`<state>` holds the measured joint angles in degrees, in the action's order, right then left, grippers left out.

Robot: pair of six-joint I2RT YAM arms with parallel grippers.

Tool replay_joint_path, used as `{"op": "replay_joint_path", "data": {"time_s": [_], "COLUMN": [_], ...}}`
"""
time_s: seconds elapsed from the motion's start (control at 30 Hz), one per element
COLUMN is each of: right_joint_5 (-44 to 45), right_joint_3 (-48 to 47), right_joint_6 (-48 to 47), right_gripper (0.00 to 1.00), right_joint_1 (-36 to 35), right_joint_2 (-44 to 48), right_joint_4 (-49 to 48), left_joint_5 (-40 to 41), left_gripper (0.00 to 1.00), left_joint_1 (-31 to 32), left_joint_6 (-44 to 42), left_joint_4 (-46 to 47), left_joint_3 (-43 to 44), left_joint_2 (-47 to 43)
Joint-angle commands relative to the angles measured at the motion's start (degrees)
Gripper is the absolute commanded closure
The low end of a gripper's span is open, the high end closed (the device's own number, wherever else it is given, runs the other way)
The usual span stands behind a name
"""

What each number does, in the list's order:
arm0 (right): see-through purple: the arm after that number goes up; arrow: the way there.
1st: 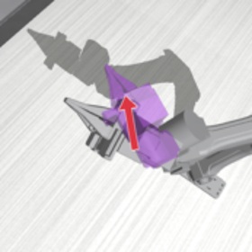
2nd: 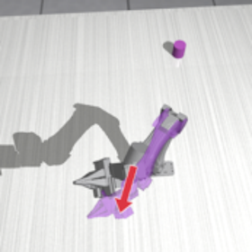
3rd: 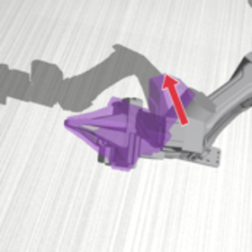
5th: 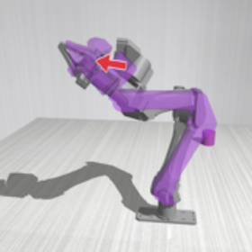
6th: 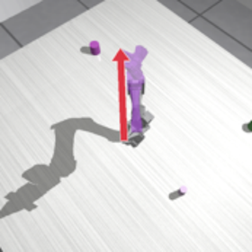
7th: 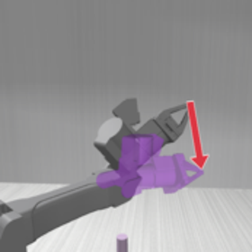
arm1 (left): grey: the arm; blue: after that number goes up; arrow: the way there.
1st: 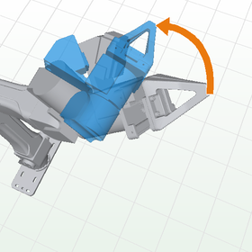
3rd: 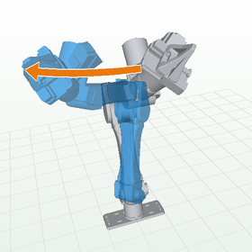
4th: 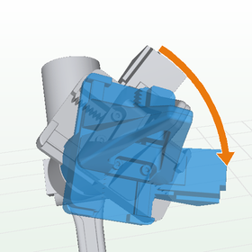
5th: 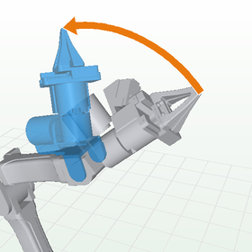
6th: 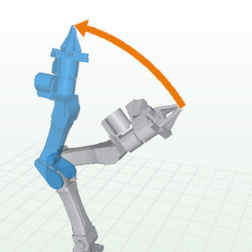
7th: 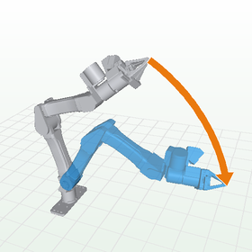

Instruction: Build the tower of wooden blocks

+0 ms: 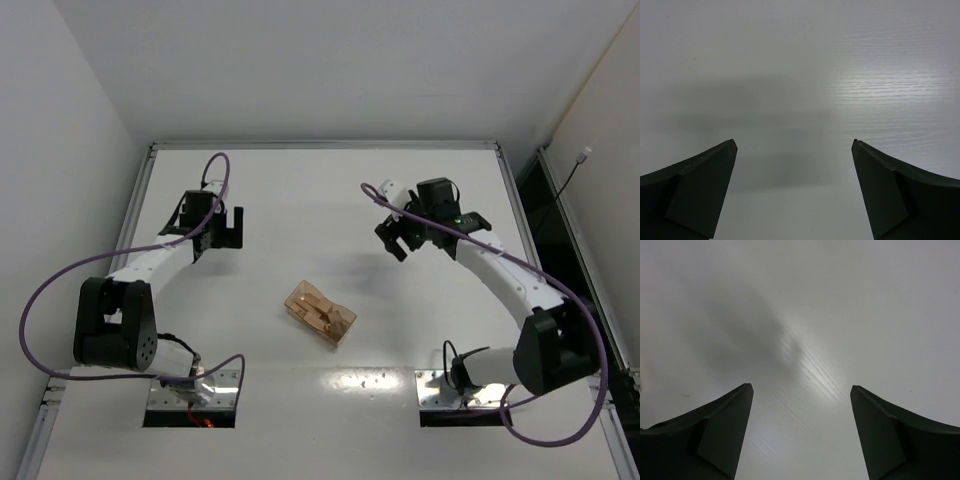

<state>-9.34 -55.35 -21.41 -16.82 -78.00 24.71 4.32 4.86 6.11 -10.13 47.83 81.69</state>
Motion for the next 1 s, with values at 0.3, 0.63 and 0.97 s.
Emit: {"op": "replay_joint_path", "data": {"time_s": [0.3,0.63,0.97], "right_joint_5": [-18.1,-15.7,-11.2], "right_joint_3": [1.2,-4.7,-8.4], "right_joint_6": [4.9,8.9,14.0], "right_gripper": [0.37,0.42,0.42], "right_joint_1": [-13.5,-23.6,-26.9], "right_joint_2": [5.4,-6.5,-14.9], "right_joint_4": [2.1,-4.1,-9.0], "left_joint_5": [-4.7,-8.5,-8.5], "left_gripper": [0.00,0.00,0.00], "left_joint_1": [-1.9,-6.5,-8.9], "left_joint_6": [-0.3,1.0,0.5], "left_joint_4": [-1.3,-5.1,-5.1], "left_joint_3": [1.7,5.1,4.6], "left_joint_2": [-4.0,-2.6,-2.1]}}
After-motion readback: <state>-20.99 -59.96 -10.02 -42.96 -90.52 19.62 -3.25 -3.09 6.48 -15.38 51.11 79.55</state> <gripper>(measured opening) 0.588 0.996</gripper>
